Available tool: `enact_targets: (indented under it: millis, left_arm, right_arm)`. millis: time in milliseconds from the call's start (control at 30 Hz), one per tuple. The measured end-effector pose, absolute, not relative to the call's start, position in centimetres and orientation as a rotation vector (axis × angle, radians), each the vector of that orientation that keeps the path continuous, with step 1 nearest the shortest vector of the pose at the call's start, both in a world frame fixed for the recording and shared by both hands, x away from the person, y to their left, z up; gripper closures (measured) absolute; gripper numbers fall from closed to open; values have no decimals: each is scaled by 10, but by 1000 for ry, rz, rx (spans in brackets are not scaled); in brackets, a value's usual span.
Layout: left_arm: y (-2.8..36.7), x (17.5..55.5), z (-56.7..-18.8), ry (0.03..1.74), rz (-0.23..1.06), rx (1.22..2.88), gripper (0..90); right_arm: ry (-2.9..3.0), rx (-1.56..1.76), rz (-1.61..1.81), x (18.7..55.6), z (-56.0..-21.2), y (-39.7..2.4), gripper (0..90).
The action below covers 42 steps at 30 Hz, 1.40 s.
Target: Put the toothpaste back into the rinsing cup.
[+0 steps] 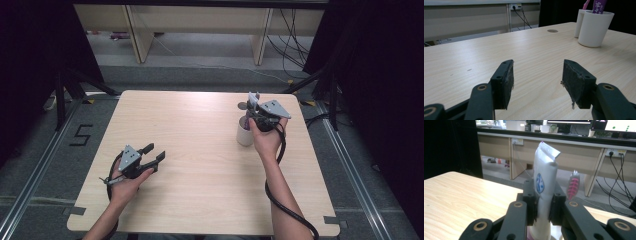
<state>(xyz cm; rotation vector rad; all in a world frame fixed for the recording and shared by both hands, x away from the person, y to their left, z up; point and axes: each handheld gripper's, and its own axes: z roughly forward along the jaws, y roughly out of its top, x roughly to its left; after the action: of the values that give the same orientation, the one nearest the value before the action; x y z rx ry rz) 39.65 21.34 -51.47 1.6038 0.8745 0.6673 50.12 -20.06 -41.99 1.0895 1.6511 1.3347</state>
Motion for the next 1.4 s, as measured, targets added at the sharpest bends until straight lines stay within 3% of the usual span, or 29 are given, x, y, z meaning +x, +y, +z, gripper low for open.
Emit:
enact_targets:
  millis: [1400]
  left_arm:
    - [213, 396, -515, 875, 667, 1609, 422]
  right_arm:
    - [1670, 1156, 1330, 496, -434, -205, 761]
